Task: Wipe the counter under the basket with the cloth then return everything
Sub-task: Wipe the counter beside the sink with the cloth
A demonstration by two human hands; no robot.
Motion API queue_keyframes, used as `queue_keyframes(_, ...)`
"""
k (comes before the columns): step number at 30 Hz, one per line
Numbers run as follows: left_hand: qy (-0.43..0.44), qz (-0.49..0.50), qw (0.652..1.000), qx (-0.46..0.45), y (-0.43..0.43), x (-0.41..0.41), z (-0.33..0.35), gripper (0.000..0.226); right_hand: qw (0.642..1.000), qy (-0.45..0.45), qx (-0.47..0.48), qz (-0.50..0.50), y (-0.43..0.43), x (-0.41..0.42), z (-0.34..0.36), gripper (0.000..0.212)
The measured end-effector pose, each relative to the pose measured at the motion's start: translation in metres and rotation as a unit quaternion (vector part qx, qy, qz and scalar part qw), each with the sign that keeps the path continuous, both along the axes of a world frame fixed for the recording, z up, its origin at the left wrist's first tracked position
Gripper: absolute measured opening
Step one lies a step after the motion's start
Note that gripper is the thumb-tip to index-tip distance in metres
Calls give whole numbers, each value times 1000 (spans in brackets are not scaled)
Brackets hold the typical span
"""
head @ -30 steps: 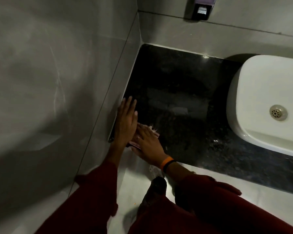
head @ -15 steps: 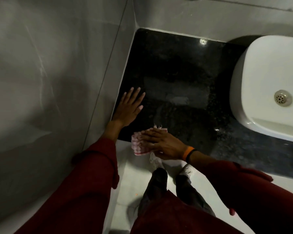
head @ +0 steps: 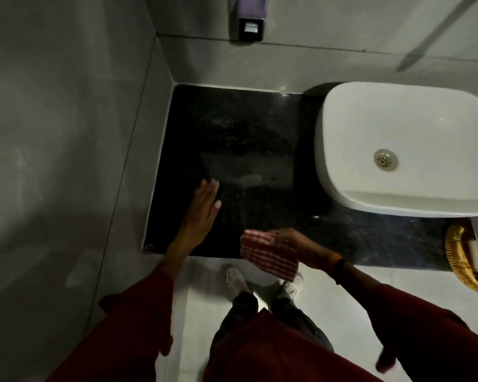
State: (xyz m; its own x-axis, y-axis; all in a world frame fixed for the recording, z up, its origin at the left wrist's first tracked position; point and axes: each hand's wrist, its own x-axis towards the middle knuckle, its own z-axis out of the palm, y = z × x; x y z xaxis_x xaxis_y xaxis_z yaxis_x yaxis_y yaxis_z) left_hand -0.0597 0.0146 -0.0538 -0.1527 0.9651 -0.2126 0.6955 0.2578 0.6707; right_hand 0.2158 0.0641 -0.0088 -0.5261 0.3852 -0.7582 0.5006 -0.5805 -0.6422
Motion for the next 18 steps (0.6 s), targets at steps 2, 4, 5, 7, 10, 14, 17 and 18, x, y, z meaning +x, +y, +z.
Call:
queue_keyframes(2,-206,84,974,-32,-10,33,6,37,994,12,-102,-47,9,1,0,37)
queue_keyframes(4,-336,149,925,-95,-14,58,9,31,983,41,-149,-102,15,1,-3,37)
queue_keyframes(5,-364,175,905,-134,-12,66,8,30,978,52,-153,-133,16,1,-4,35)
queue_keyframes(7,-381,193,892,-146,-13,73,4,33,970,69,-151,-179,18,4,-8,37)
queue_keyframes(10,-368,199,904,-89,-10,66,4,47,967,73,-119,-212,26,5,-14,41)
queue_keyframes(14,-351,262,897,-61,24,50,13,31,959,53,-35,-277,53,-24,-10,43)
queue_keyframes(17,-281,285,916,-19,69,39,24,32,956,-20,105,-275,80,-53,-8,46)
queue_keyframes(18,-263,286,921,-7,84,35,27,32,950,-38,145,-274,90,-62,-6,47)
